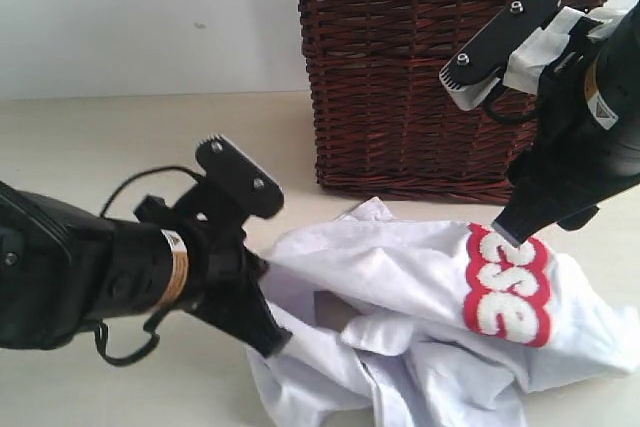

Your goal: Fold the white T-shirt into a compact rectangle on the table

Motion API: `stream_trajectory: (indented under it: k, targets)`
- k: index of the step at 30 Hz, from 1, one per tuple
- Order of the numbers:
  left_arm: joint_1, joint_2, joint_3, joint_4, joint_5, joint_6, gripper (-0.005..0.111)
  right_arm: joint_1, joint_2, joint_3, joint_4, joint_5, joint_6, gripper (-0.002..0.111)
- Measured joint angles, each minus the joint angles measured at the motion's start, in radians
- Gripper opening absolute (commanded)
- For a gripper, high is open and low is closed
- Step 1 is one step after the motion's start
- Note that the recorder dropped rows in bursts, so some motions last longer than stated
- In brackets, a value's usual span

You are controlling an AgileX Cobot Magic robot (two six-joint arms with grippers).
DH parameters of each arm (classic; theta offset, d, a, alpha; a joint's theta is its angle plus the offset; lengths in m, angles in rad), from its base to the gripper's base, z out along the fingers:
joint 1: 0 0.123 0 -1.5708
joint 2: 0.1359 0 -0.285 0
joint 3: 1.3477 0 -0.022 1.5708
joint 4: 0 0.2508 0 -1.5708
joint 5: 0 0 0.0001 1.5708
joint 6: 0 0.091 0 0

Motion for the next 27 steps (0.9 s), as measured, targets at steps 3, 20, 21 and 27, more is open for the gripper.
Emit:
stream_trajectory:
  k: [3, 20, 21, 27]
  targets:
    - [0.0, -0.072, -0.055, -0.048, 0.169, 0.101, 0.0, 0.0, 0.0, 0.0, 0.002, -0.002, 0.002, 0.058]
    - [0.066, -0.268, -0.395, -0.76, 1.006, 1.281, 0.001, 0.0, 0.002, 0.015, 0.423, -0.052, -0.329, 0.054]
    - [0.085, -0.27, -0.386, -0.789, 1.009, 1.287, 0.004, 0.002, 0.007, 0.024, 0.47, -0.063, -0.365, 0.054]
    - [0.176, -0.27, -0.296, -0.951, 1.023, 1.319, 0.05, 0.002, 0.138, 0.088, 0.445, -0.095, -0.297, 0.054]
